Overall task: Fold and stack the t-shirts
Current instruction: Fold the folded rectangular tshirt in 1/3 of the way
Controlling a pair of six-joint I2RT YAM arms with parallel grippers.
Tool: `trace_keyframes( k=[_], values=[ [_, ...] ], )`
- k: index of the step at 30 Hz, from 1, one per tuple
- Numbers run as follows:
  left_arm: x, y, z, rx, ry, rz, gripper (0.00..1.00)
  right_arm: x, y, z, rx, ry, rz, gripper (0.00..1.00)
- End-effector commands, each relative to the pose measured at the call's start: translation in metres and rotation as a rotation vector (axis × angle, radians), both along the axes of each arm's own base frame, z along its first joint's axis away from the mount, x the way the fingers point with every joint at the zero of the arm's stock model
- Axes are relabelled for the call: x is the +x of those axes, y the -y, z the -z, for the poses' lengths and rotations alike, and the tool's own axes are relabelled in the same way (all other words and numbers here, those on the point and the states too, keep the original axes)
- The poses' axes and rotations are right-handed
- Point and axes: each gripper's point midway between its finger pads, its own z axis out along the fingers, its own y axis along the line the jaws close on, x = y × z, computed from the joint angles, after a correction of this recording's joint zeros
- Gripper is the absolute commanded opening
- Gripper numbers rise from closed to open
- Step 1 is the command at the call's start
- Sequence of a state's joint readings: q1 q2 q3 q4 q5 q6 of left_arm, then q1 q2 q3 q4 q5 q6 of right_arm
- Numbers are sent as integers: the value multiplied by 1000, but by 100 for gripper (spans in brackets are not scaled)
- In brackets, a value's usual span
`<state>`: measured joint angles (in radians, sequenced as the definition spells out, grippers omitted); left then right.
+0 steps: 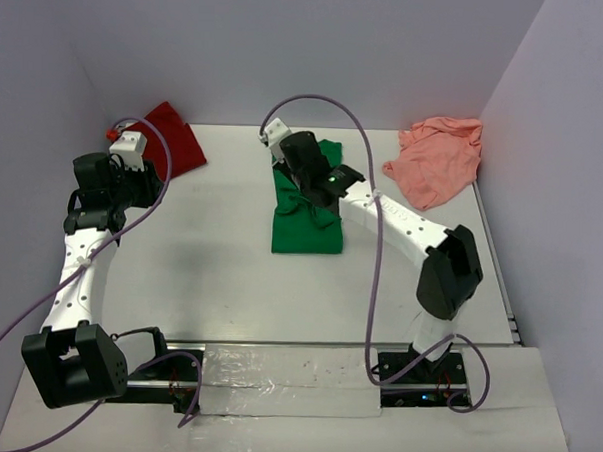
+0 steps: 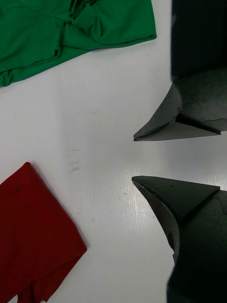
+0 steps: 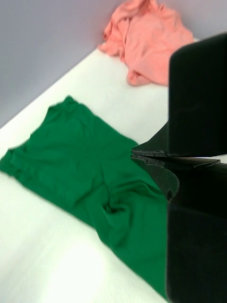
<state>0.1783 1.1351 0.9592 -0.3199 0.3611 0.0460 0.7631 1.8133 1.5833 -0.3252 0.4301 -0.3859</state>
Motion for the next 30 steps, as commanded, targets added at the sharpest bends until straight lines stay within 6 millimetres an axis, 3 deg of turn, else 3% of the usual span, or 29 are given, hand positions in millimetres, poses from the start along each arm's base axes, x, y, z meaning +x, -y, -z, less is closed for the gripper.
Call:
trace_keyframes(
  k=[1,9,17,25,30],
  values=[
    [-2,3,-10,2,33,26,44,-45,9,16,30,-230,-40,0],
    [-3,3,-12,2,32,28,44,-95,24,84,-44,-547,-71,0],
    [-4,3,-10,3,26,26,44,-123,17,126,-35,-714,-149,0],
    [-4,1,-9,10,25,19,44,-116,19,150,-72,-699,-148,0],
    [-5,1,-11,13,30,17,44,-97,30,161,-123,-633,-98,0]
  ],
)
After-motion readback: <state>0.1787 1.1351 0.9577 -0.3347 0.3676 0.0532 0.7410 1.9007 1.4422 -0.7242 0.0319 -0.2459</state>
